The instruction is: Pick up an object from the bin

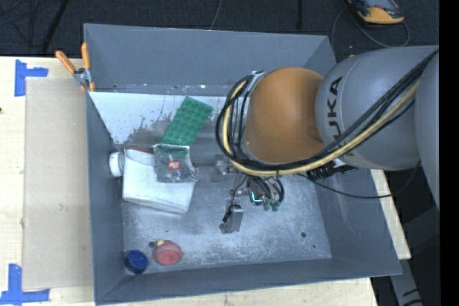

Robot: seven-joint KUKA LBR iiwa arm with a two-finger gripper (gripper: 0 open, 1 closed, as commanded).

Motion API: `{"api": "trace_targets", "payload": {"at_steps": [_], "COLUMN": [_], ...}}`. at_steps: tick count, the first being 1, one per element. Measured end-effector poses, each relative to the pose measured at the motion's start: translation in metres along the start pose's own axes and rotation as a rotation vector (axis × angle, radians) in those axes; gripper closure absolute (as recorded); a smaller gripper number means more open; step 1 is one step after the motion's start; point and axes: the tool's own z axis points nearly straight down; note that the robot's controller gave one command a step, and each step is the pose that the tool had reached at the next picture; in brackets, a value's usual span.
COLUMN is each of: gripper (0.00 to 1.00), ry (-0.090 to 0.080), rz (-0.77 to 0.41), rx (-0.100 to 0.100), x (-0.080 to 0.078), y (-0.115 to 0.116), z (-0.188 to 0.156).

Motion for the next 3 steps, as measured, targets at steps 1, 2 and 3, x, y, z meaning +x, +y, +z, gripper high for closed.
{"api": "trace_targets", "payload": {"at_steps": [1, 2, 3], "gripper": [0.00, 1.00, 1.00], "ry": [-0.013, -0.007, -0.015], "rz": [-0.147, -0.145, -0.168], "rx": [0.000, -0.001, -0.001], "x": [-0.066, -0.064, -0.075], "y": [0.033, 0.033, 0.039], "z": [0.083, 0.081, -0.025]}}
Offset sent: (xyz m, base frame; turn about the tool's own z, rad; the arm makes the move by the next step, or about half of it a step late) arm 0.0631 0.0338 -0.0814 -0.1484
